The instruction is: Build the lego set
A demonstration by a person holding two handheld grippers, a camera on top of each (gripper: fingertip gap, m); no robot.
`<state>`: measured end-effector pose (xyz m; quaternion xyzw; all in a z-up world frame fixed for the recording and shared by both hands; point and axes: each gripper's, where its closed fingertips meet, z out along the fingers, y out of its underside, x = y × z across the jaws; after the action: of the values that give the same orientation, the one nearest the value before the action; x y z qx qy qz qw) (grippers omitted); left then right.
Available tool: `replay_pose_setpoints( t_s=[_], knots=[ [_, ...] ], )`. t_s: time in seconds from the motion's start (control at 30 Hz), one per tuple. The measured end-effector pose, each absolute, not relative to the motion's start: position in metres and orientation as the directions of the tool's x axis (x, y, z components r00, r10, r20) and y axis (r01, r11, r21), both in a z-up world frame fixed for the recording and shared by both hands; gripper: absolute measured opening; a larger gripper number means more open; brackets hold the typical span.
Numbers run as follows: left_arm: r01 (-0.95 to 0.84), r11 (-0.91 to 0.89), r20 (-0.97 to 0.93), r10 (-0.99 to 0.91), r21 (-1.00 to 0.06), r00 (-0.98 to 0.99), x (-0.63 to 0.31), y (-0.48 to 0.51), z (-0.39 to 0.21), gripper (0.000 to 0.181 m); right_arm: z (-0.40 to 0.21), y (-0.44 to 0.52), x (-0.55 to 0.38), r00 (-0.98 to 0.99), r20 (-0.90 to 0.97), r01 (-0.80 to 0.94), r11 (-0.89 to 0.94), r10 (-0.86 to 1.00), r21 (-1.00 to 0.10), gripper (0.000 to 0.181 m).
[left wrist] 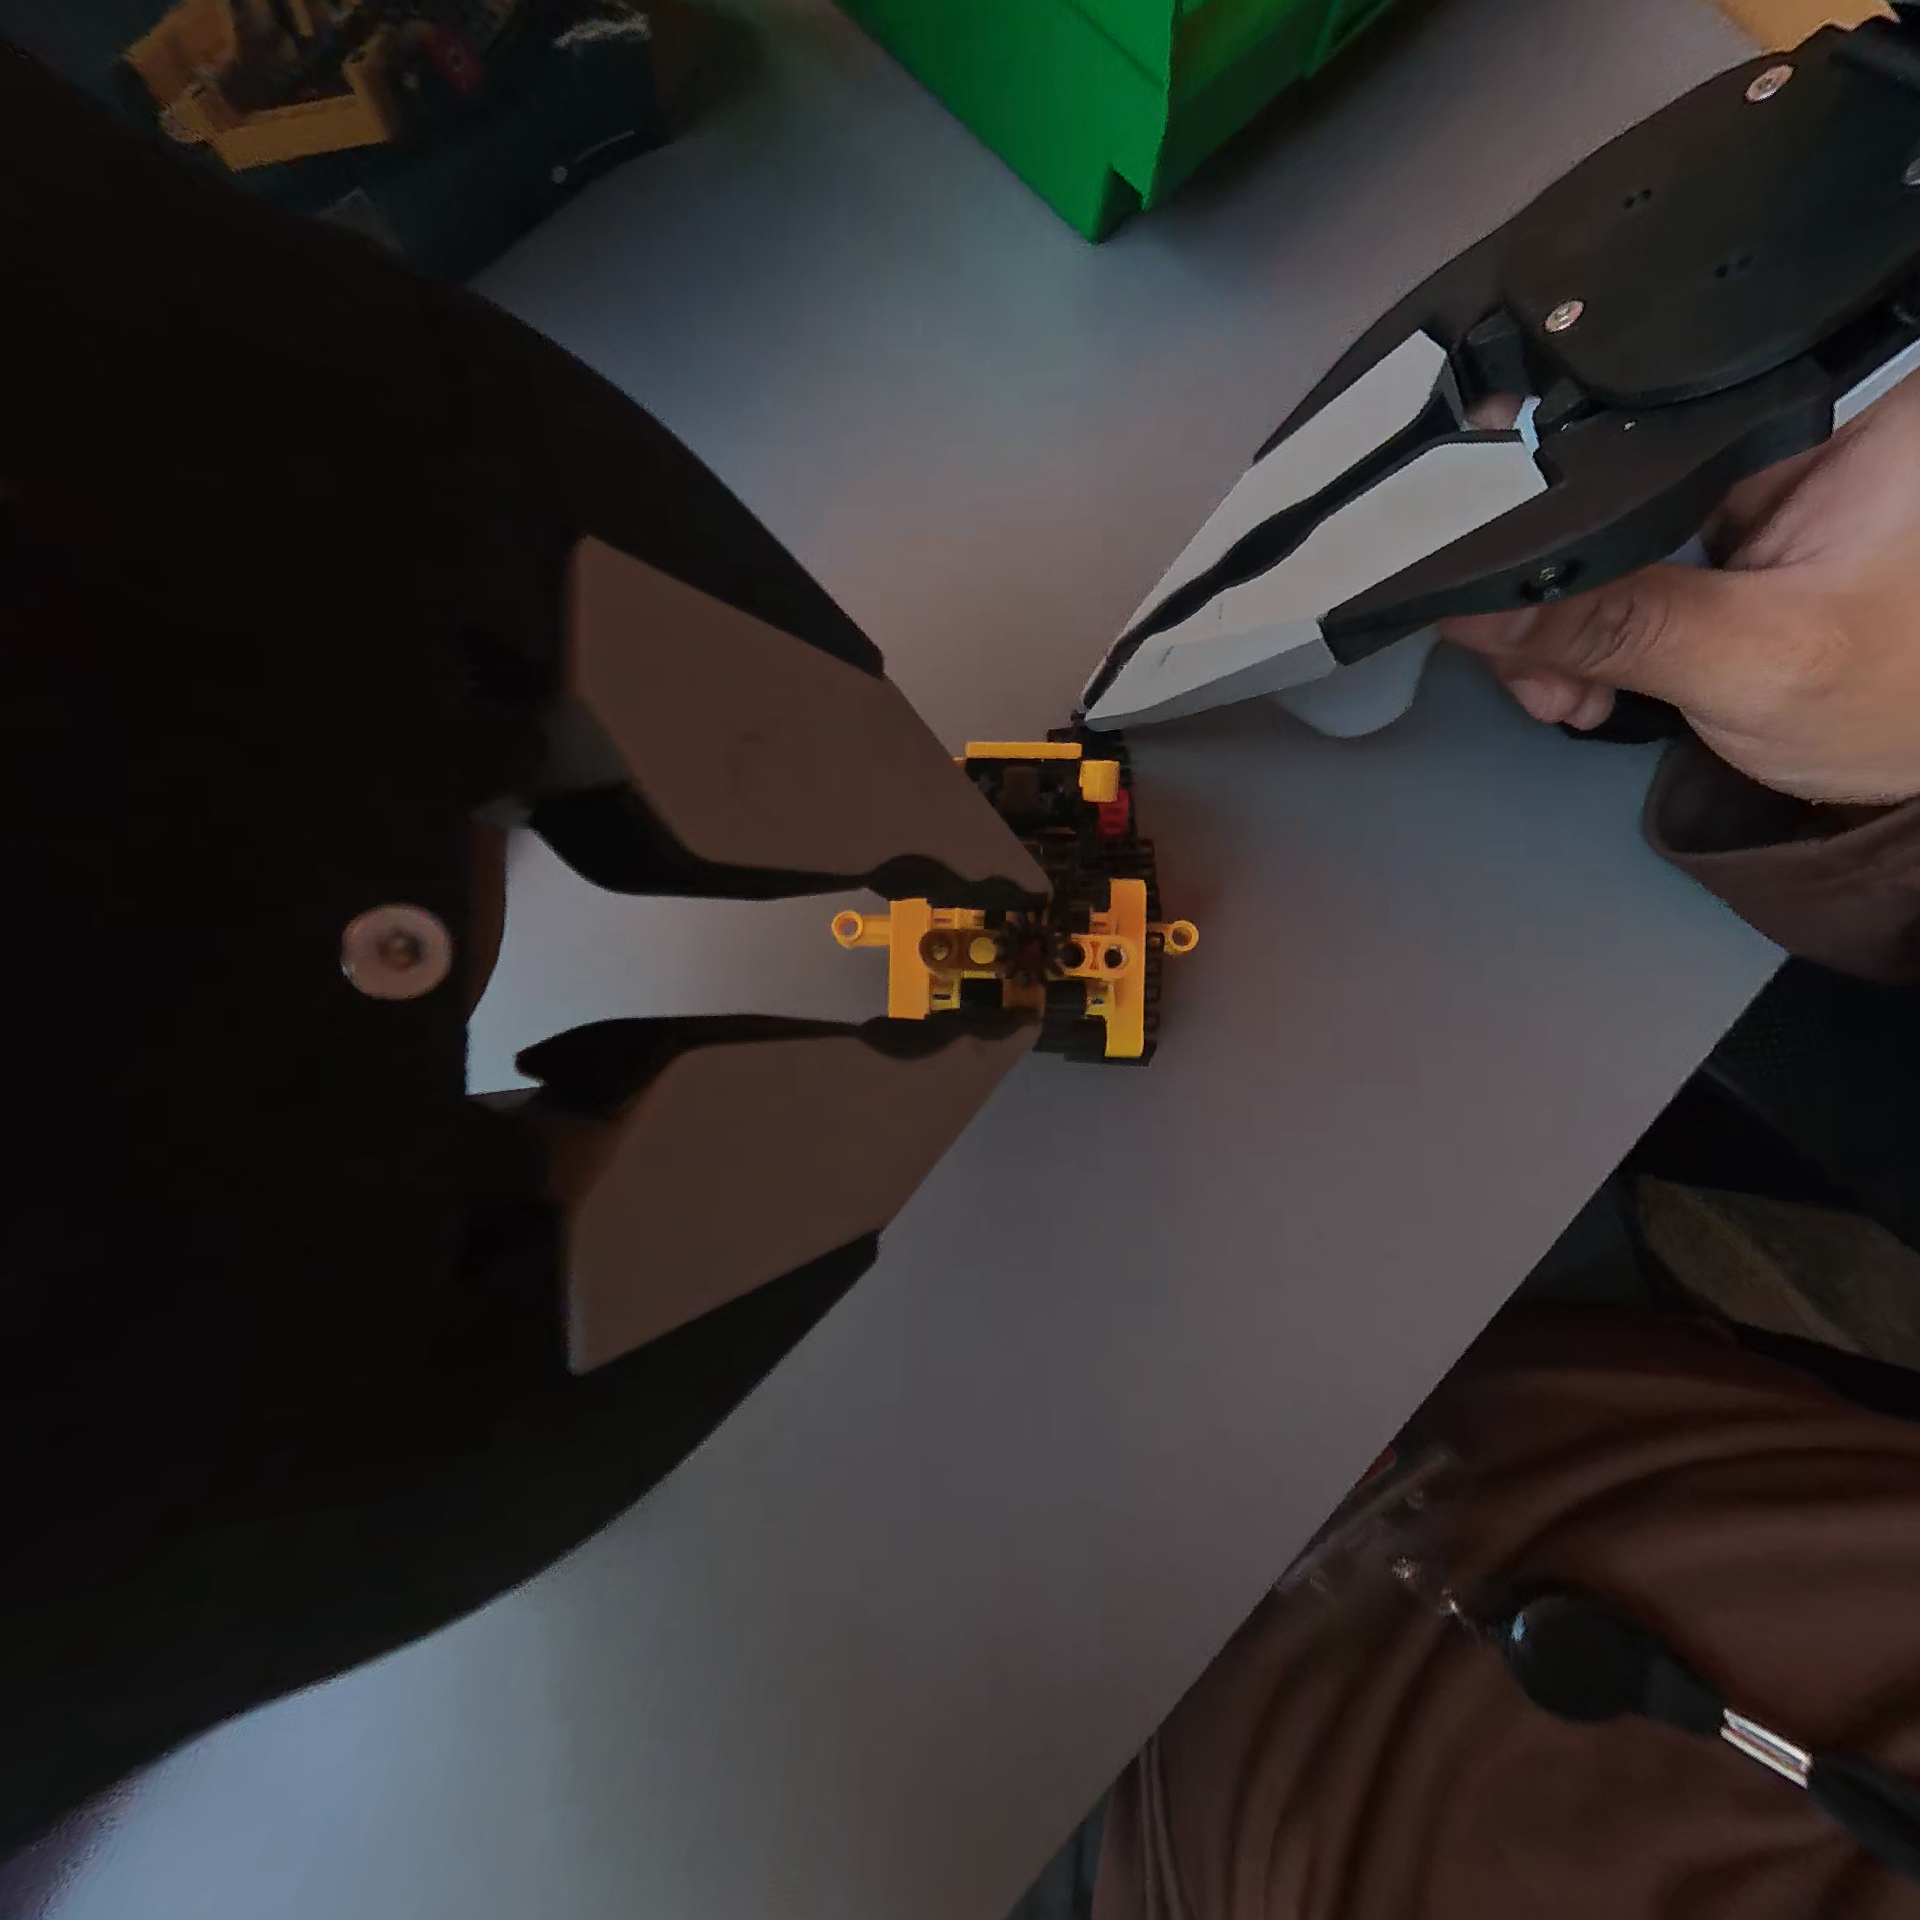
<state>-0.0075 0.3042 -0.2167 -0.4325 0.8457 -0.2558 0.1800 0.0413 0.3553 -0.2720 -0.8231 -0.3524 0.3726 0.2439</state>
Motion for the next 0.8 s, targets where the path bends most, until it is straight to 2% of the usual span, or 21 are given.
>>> replay_pose_setpoints(
  t_s=[0.13,0.47,0.8],
  knots=[
    [-0.595,0.553,-0.062,-0.760,-0.583,-0.646,-0.001,0.298,-0.215,0.009,-0.272,0.349,0.050,0.517,-0.460,0.349,-0.668,0.722,-0.657,0.000],
    [-0.472,0.667,0.002,-0.576,-0.576,-0.817,0.018,0.282,-0.216,0.009,-0.272,0.327,0.068,0.580,-0.493,0.259,-0.721,0.648,-0.643,0.000],
    [-0.429,0.687,0.028,-0.513,-0.587,-0.858,0.023,0.274,-0.215,0.010,-0.269,0.300,0.082,0.635,-0.494,0.180,-0.736,0.594,-0.653,0.002]
  ],
)
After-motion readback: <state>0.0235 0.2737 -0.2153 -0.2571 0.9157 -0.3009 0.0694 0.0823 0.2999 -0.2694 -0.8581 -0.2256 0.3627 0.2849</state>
